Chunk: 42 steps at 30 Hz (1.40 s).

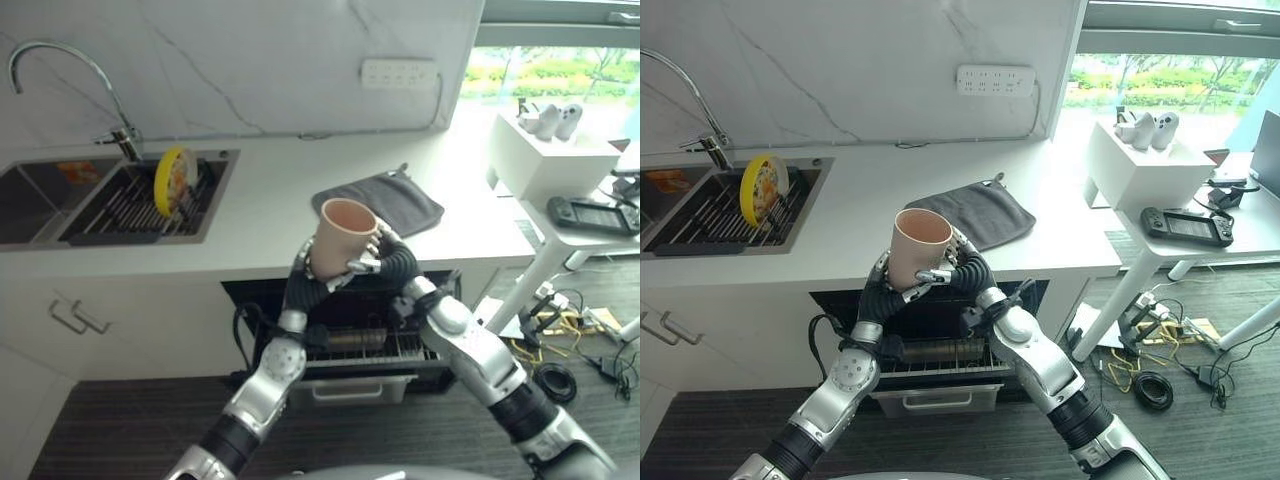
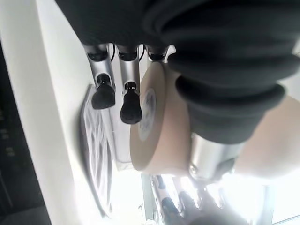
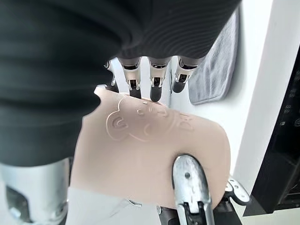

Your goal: Place the dishes in the dishwasher.

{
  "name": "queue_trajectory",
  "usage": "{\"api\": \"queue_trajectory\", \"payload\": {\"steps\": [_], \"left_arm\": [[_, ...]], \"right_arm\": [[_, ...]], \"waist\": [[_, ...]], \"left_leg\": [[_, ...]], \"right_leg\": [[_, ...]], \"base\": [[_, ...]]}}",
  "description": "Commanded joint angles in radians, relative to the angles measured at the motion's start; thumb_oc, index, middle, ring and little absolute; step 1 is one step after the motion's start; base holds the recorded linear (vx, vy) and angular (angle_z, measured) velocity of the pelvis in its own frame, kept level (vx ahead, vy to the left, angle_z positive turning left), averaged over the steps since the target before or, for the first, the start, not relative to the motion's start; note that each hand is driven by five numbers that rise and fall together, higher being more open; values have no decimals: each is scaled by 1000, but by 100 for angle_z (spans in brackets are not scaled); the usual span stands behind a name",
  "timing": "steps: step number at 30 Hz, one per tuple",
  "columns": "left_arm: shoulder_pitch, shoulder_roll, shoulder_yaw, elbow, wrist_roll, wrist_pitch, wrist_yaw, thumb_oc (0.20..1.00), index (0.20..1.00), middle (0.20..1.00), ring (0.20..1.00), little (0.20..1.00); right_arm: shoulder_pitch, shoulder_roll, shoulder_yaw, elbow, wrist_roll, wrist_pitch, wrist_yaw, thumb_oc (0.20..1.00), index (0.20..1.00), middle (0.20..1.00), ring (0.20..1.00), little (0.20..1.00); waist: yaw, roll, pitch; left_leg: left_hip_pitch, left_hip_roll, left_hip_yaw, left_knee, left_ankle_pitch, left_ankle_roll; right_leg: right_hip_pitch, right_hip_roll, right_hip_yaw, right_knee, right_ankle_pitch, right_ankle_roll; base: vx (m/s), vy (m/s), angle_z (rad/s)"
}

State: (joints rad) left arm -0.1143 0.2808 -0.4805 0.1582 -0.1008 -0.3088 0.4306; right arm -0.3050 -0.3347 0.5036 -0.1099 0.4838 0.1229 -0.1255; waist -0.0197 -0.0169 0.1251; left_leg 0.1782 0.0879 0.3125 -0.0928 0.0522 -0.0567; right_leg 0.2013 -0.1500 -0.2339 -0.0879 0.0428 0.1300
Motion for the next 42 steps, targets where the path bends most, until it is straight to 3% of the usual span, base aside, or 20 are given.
{"api": "queue_trajectory", "payload": {"steps": [1,12,25,36,37,38,39,42], "left_arm": [[-136,8,-60,-66,58,-91,-11,200,200,200,200,200],[-134,2,-100,-64,15,-56,-56,200,200,200,200,200],[-137,-4,-153,-68,49,-56,-41,200,200,200,200,200],[-174,-5,-186,-88,78,-66,-44,200,200,200,200,200],[-176,-5,-189,-89,81,-64,-47,200,200,200,200,200],[-177,-5,-190,-90,82,-63,-48,200,200,200,200,200],[-181,-4,-193,-89,80,-63,-49,200,200,200,200,200],[-184,-3,-194,-91,87,-64,-48,200,200,200,200,200]], "right_arm": [[-131,47,20,-28,45,-30,-6,1000,1000,1000,1000,1000],[-162,66,37,7,25,-45,-22,1000,1000,1000,1000,1000],[-214,94,46,47,-41,-63,-98,1000,1000,1000,1000,1000],[-221,124,84,87,-54,-69,-94,1000,1000,1000,1000,1000],[-222,126,86,89,-68,-75,-97,504,504,504,504,504],[-223,126,87,90,-73,-76,-96,379,379,379,379,379],[-230,127,88,90,-98,-72,-98,200,200,200,200,200],[-234,120,90,85,-117,-75,-106,200,200,200,200,200]], "waist": [[15,-18,13],[21,-19,14],[31,-12,26],[32,-9,25],[32,-10,24],[32,-10,24],[32,-9,24],[30,-9,24]], "left_leg": [[70,17,-28,6,-113,7],[72,17,-27,6,-113,8],[70,15,-31,6,-115,10],[70,14,-36,6,-114,12],[70,14,-36,6,-115,12],[70,14,-36,6,-115,12],[70,13,-36,6,-115,12],[71,13,-35,6,-115,12]], "right_leg": [[26,3,-18,5,-38,-11],[26,3,-22,6,-40,-13],[28,0,-30,6,-43,-16],[31,-1,-34,6,-45,-17],[31,-1,-34,6,-45,-17],[31,-1,-34,6,-45,-17],[31,-1,-33,6,-45,-17],[31,-1,-33,6,-44,-17]], "base": [[0,0,0],[0,0,0],[0,0,0],[0,0,0],[0,0,0],[0,0,0],[0,0,0],[0,0,0]]}}
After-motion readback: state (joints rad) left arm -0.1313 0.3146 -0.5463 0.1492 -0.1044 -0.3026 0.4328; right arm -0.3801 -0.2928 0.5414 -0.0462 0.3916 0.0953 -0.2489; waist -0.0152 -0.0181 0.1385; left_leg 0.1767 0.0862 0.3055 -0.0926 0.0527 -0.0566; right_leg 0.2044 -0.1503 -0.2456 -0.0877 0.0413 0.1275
